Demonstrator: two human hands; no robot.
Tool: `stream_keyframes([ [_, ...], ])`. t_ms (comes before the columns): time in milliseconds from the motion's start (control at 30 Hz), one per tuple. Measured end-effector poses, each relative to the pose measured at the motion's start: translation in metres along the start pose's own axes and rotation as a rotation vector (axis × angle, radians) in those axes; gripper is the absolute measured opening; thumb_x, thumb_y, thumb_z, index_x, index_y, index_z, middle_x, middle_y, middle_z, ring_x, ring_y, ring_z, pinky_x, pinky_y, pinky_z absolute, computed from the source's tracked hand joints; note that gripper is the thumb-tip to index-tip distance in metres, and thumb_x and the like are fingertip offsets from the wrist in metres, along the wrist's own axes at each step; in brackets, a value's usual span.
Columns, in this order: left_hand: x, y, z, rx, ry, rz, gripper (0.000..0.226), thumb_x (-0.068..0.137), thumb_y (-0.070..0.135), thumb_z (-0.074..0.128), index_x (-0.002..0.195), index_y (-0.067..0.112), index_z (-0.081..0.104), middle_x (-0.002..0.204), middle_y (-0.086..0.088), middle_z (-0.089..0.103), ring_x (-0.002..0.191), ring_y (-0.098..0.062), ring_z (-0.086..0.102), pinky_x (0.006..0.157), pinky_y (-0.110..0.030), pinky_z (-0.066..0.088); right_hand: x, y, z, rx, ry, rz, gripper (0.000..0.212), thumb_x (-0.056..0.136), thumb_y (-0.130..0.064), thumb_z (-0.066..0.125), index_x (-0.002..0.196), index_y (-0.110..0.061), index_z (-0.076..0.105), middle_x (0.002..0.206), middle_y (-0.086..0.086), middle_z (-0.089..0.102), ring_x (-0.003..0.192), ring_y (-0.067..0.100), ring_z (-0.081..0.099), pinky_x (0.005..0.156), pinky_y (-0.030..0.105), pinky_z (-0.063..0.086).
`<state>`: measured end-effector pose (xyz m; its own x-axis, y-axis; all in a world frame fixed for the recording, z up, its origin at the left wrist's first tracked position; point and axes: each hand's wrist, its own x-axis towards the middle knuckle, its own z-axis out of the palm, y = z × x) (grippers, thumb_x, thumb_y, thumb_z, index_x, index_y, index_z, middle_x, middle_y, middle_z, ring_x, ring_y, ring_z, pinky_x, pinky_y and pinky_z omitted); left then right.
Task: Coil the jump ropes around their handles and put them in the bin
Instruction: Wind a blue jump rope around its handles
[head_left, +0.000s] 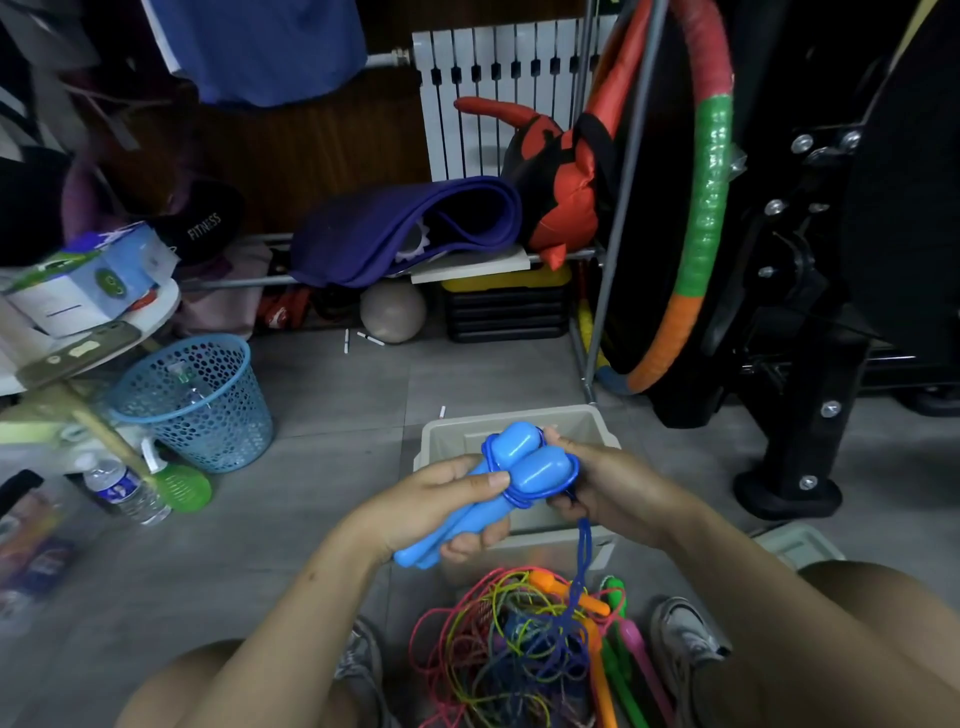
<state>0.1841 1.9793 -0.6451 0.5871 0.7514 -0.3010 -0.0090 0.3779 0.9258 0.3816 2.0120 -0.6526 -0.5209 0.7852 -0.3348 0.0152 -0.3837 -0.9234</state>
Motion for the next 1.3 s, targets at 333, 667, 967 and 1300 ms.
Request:
stream_keyframes([
  [333, 0.009, 0.002, 0.003, -0.078, 0.149, 0.182, 0.041, 0.094, 0.027, 0.052, 0.132, 0.029, 0.037, 0.066, -0.014, 0.055, 0.045, -0.014, 0.039, 0.044, -0.02, 0.032, -0.007, 0.0, 0.006, -0.069, -0.058, -0.118, 0.064, 0.078, -0.066, 0.032, 0.103, -0.016, 0.063, 0.075, -0.005, 0.057, 0.055, 0.005, 0.036, 0.051, 0.018, 0.028],
  [667, 0.022, -0.007, 0.007, 0.159, 0.391, 0.177, 0.014, 0.099, 0.023, 0.042, 0.106, 0.012, 0.04, 0.065, -0.012, 0.062, 0.043, -0.019, 0.049, 0.042, -0.022, 0.038, -0.015, 0.003, 0.011, -0.229, 0.195, -0.129, 0.048, 0.079, -0.05, 0.053, 0.062, -0.005, 0.055, 0.039, -0.008, 0.028, 0.039, 0.007, 0.019, 0.042, 0.02, 0.018],
  [967, 0.023, -0.006, 0.013, 0.14, 0.36, 0.146, 0.005, 0.099, 0.025, 0.043, 0.102, 0.022, 0.039, 0.06, -0.012, 0.064, 0.047, -0.031, 0.062, 0.045, -0.032, 0.052, -0.013, 0.003, 0.017, 0.099, 0.12, -0.106, 0.033, 0.097, -0.037, 0.045, 0.093, -0.007, 0.057, 0.06, 0.003, 0.047, 0.039, 0.006, 0.019, 0.037, 0.017, 0.015],
  [1300, 0.018, -0.004, 0.017, 0.009, 0.269, 0.066, 0.022, 0.098, 0.032, 0.042, 0.116, 0.02, 0.04, 0.069, -0.016, 0.068, 0.056, -0.032, 0.068, 0.043, -0.031, 0.053, -0.012, 0.001, 0.02, 0.058, 0.189, -0.032, 0.029, 0.097, -0.027, 0.046, 0.073, -0.012, 0.052, 0.05, -0.003, 0.04, 0.037, 0.005, 0.018, 0.036, 0.016, 0.013],
])
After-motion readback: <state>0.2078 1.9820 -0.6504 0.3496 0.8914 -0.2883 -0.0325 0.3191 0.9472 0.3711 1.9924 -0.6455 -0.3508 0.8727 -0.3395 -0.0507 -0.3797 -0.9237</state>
